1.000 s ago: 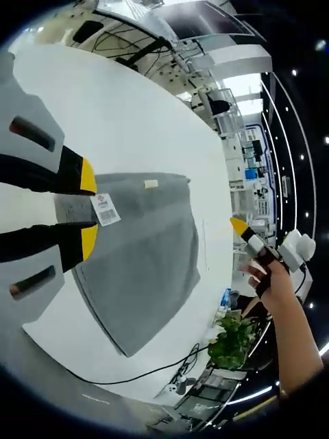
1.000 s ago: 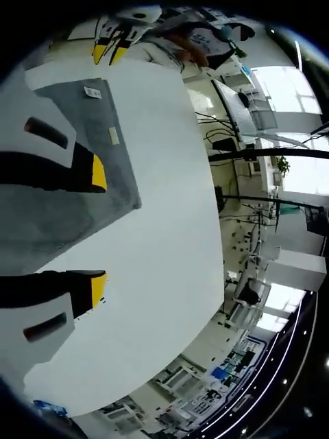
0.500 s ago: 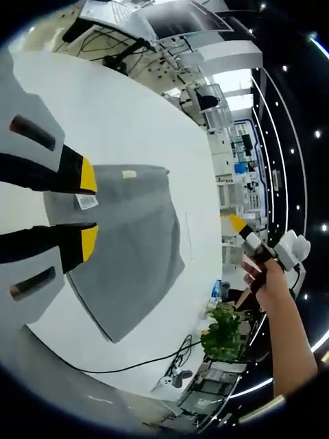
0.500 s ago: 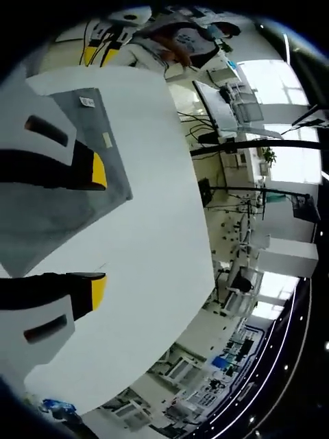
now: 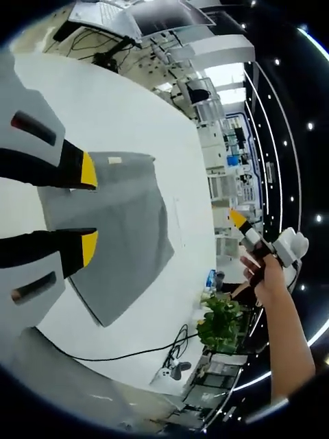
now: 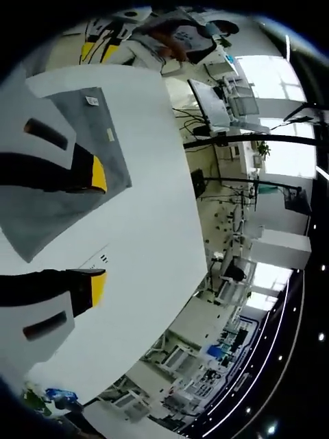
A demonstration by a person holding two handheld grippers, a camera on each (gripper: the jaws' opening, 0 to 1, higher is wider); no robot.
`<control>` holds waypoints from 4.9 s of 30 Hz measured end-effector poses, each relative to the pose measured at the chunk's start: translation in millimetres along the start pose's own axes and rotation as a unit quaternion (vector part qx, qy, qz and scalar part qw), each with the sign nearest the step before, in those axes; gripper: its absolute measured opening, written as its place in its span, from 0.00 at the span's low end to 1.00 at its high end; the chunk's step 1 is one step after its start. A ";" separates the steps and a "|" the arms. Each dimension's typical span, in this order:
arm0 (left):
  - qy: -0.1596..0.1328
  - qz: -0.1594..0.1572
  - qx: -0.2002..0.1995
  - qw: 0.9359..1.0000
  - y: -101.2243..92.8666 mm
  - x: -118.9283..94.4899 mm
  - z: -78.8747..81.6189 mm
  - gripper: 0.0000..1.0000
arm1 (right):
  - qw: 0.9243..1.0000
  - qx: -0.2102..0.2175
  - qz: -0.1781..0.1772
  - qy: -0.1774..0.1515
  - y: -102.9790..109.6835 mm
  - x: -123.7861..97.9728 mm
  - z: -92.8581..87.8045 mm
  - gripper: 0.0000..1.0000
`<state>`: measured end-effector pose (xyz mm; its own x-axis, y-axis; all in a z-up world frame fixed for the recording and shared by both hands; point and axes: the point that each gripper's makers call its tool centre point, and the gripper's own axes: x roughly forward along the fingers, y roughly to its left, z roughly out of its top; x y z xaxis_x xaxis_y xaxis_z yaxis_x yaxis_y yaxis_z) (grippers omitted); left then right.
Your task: Fold the towel on the table until its edges align and the towel forms a compact rectangular stack.
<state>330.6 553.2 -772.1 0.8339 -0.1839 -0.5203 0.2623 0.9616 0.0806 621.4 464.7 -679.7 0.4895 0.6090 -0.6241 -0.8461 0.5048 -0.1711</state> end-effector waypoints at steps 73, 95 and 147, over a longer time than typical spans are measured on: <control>0.043 -0.145 0.075 0.986 -208.7 66.5 1.6 0.23 | 0.996 0.075 0.024 0.052 -61.7 -14.3 -179.5 0.23; 0.075 -0.171 0.079 0.979 -235.9 101.3 -29.2 0.24 | 0.993 0.079 0.049 0.067 -53.7 39.2 -215.6 0.20; 0.118 -0.222 0.019 0.968 -280.8 114.1 -54.4 0.02 | 0.985 0.114 0.023 0.128 -67.8 49.5 -282.3 0.00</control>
<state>325.6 273.3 -900.3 0.5019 -0.5216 -0.6900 0.5915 0.7890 -0.1663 643.5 287.9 -914.2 0.3571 0.4751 -0.8042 -0.7827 0.6221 0.0199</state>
